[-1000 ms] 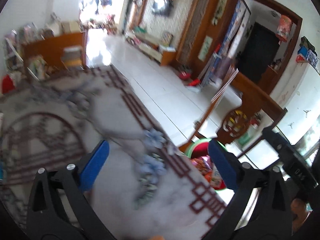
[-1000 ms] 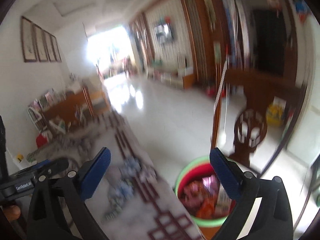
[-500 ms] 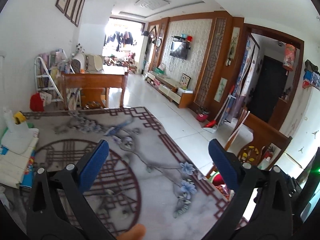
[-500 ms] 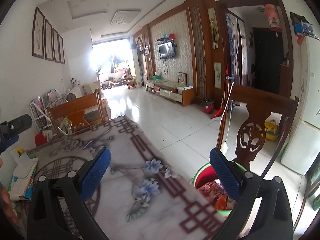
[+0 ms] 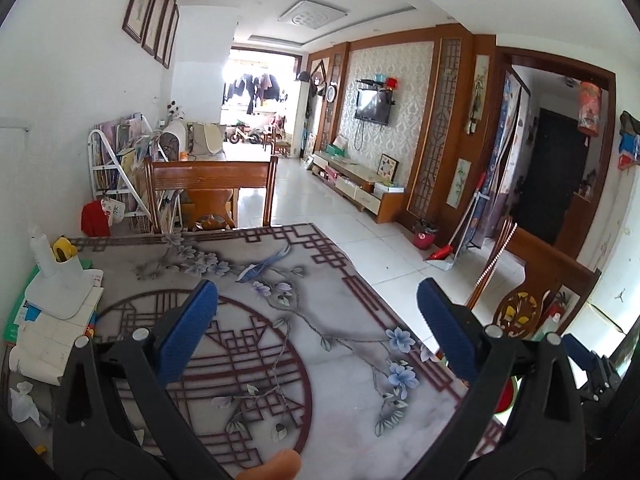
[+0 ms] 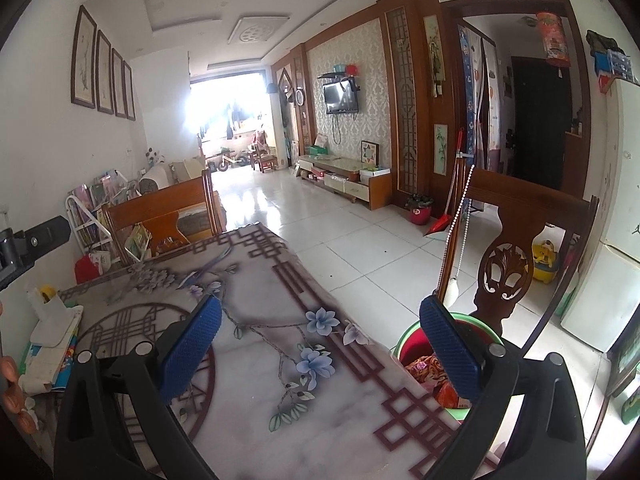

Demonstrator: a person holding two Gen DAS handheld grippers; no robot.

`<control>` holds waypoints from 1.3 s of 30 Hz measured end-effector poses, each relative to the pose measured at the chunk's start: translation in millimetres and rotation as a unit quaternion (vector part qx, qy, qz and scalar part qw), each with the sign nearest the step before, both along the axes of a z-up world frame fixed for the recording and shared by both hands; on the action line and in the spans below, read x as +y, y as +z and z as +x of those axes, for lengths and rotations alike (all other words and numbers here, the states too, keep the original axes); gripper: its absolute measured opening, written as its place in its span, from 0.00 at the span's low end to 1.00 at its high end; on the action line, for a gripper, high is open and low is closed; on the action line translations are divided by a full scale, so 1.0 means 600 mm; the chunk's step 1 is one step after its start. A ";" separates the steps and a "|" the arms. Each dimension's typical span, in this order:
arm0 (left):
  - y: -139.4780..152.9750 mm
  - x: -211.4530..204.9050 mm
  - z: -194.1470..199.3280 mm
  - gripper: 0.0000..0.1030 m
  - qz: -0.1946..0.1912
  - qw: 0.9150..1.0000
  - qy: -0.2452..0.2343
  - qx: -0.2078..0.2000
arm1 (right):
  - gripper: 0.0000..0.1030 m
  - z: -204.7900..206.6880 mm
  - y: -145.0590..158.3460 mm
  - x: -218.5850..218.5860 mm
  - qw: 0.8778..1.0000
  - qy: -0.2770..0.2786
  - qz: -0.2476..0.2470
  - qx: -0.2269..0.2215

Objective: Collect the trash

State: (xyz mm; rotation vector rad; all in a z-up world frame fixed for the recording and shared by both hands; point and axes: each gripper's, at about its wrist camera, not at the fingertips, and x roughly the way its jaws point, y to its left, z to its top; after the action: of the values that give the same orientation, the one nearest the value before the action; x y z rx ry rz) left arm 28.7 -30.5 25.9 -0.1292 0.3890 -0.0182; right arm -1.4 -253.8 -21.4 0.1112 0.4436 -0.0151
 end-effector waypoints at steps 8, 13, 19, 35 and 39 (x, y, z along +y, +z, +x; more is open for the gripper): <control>0.002 -0.008 -0.017 0.95 0.007 1.000 0.016 -0.022 | 0.93 -0.002 -0.011 0.003 1.000 0.006 0.007 0.008; 0.000 -0.009 -0.013 0.95 -0.002 1.000 0.005 -0.006 | 0.93 0.001 -0.013 0.008 1.000 0.016 -0.002 0.013; -0.008 -0.008 -0.009 0.95 -0.017 1.000 -0.003 0.012 | 0.93 0.003 -0.019 -0.001 1.000 0.010 0.002 0.020; -0.015 -0.012 -0.002 0.95 -0.015 1.000 -0.009 0.026 | 0.93 0.004 -0.024 -0.009 1.000 0.004 0.008 0.027; -0.018 -0.008 0.000 0.95 -0.013 1.000 -0.006 0.028 | 0.93 0.007 -0.025 -0.009 1.000 0.008 0.006 0.029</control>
State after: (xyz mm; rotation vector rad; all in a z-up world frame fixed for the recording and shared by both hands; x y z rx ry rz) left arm 28.4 -35.5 14.9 -0.1536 0.4457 -0.0306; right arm 2.5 -259.1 -36.3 0.1197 0.5035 -0.0002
